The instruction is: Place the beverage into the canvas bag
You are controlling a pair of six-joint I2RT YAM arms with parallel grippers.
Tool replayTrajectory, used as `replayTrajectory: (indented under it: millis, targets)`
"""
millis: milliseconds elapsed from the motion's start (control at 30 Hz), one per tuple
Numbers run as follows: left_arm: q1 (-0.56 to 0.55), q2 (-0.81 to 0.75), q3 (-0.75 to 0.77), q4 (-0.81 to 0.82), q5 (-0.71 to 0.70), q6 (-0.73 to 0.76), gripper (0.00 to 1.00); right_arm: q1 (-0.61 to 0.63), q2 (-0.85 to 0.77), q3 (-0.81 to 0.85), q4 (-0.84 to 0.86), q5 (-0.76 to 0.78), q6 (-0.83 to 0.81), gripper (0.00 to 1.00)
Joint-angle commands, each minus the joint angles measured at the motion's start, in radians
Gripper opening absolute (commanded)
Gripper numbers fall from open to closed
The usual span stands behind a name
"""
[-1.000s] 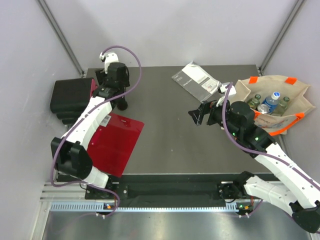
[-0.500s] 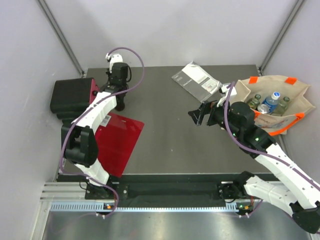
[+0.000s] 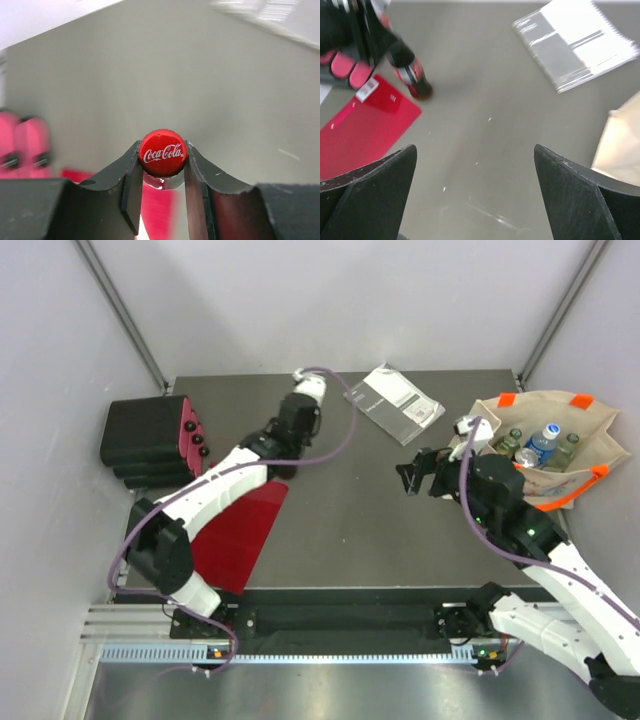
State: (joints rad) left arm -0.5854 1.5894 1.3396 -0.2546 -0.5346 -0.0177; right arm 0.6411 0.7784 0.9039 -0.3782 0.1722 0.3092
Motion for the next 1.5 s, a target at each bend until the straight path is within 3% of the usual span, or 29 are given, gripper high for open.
replayTrajectory:
  millis: [0, 267, 633, 700, 767, 833, 900, 1133, 1233, 1400, 1467]
  targets:
    - [-0.151, -0.126, 0.036, 0.097, 0.091, -0.027, 0.00, 0.011, -0.116, 0.010, -0.022, 0.142, -0.021, 1.00]
    - [-0.321, -0.138, -0.003, 0.213, 0.310, -0.102, 0.00, 0.011, -0.269, -0.031, -0.062, 0.254, 0.011, 1.00]
    - [-0.418, -0.068, -0.066, 0.379, 0.386, -0.108, 0.00, 0.009, -0.297, -0.036, -0.079, 0.273, 0.002, 1.00]
    - [-0.421, -0.063, -0.069, 0.373, 0.387, -0.113, 0.07, 0.011, -0.285, -0.036, -0.082, 0.270, 0.008, 1.00]
    - [-0.421, -0.065, -0.071, 0.356, 0.374, -0.114, 0.31, 0.009, -0.269, -0.037, -0.082, 0.253, 0.008, 1.00]
    - [-0.422, -0.078, -0.082, 0.350, 0.360, -0.113, 0.67, 0.011, -0.260, -0.036, -0.082, 0.231, 0.008, 1.00]
    - [-0.422, -0.094, -0.091, 0.339, 0.343, -0.111, 0.81, 0.011, -0.246, -0.037, -0.080, 0.210, 0.004, 1.00]
    - [-0.413, -0.183, -0.100, 0.258, 0.210, -0.058, 0.89, 0.011, -0.228, -0.086, 0.010, 0.107, 0.024, 1.00]
    - [-0.360, -0.218, -0.102, 0.180, 0.223, -0.071, 0.91, 0.011, -0.214, -0.117, 0.085, 0.011, 0.008, 1.00]
    - [-0.056, -0.227, -0.102, 0.080, 0.499, -0.232, 0.91, 0.012, -0.114, -0.143, 0.171, -0.088, 0.028, 1.00]
    - [0.045, -0.203, -0.062, 0.002, 0.528, -0.284, 0.92, 0.020, -0.055, -0.155, 0.219, -0.092, 0.033, 1.00]
